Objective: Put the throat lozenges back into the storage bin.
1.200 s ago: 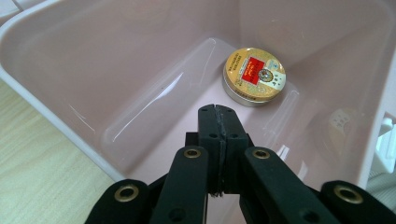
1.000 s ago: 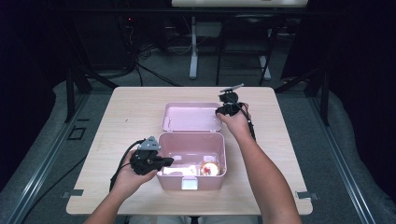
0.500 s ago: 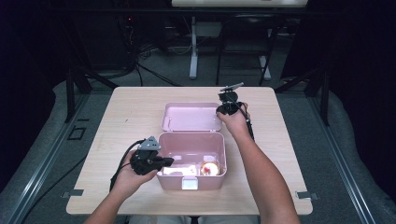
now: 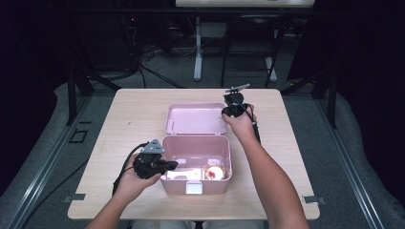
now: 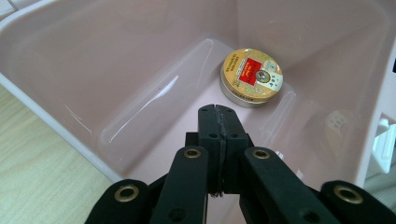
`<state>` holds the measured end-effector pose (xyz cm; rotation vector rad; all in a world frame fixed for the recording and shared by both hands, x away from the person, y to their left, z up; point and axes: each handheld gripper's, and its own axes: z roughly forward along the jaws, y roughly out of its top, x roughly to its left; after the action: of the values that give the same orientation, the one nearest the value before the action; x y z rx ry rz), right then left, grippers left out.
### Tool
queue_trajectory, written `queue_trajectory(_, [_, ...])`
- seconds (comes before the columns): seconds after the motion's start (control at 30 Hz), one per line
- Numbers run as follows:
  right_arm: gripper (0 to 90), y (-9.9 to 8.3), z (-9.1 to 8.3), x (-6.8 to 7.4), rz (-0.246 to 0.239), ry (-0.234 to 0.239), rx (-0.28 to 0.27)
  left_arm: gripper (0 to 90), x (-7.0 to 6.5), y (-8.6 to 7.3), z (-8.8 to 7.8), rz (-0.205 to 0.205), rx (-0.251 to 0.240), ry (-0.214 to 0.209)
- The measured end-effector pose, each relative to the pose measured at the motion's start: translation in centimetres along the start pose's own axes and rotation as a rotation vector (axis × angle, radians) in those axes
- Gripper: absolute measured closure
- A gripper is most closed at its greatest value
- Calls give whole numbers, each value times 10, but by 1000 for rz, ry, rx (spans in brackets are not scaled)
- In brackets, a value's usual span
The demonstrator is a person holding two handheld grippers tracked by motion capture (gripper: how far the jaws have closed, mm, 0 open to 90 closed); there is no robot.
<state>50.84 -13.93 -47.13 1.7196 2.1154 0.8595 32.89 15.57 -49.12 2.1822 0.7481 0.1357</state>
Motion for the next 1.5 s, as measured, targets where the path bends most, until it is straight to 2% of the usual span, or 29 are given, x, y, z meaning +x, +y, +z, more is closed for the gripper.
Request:
queue_trajectory(0.47, [822, 1, -15, 1, 6, 18, -47, 900, 0, 0, 0, -2, 1, -6])
queue_trajectory(0.77, [836, 1, -23, 4, -5, 6, -83, 900, 0, 0, 0, -3, 1, -7])
queue_trajectory(1.13, [857, 4, -47, 11, -18, 7, -131, 900, 0, 0, 0, -4, 0, -5])
queue_trajectory(1.23, [861, 2, -55, 12, -28, 11, -165, 900, 0, 0, 0, -4, -1, -6])
queue_trajectory(1.5, [867, -3, -72, 14, -43, 27, -210, 900, 0, 0, 0, -7, -1, -2])
